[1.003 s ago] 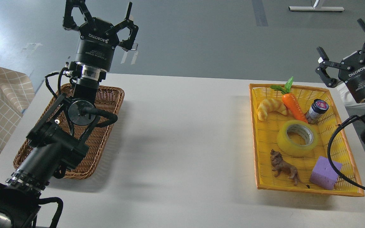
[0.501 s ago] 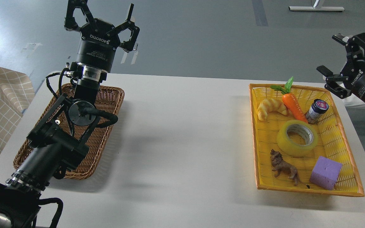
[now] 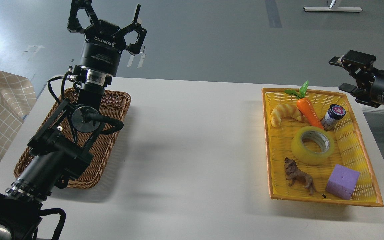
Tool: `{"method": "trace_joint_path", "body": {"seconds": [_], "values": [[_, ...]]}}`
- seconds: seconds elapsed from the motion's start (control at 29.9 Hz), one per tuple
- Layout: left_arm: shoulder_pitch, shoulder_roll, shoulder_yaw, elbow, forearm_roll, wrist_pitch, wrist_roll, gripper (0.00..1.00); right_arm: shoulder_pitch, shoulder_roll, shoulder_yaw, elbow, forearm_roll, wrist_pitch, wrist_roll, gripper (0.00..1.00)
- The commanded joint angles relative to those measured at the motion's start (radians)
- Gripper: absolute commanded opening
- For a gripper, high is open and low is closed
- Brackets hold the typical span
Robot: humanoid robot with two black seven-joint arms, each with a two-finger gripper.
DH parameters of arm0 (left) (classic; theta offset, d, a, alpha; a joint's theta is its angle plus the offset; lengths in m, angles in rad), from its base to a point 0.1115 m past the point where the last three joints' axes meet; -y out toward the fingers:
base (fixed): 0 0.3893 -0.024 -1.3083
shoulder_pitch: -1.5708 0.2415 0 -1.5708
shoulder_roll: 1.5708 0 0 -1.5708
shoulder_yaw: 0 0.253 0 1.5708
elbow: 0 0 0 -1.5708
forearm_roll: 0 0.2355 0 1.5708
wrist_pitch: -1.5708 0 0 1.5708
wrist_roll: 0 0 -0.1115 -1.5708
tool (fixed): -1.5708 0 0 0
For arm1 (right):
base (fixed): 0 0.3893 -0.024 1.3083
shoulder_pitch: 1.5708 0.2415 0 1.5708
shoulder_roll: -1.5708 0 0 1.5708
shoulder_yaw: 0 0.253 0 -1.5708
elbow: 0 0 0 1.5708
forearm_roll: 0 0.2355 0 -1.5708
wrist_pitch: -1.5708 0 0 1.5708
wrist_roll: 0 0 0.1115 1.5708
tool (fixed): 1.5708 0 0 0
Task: Place and transfer tape with both arms
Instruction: 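Move the right gripper outward and lower it toward the yellow tape roll, then insert the right gripper into the tape roll's hole and grip it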
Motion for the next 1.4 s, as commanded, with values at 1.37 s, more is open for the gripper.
{"method": "trace_joint_path", "body": {"seconds": [1.37], "values": [[0.006, 0.012, -0.011, -0.001, 0.0, 0.0, -0.008, 0.98, -0.236, 0.088, -0.09, 0.177, -1.106, 0.0, -0.003, 0.93]]}}
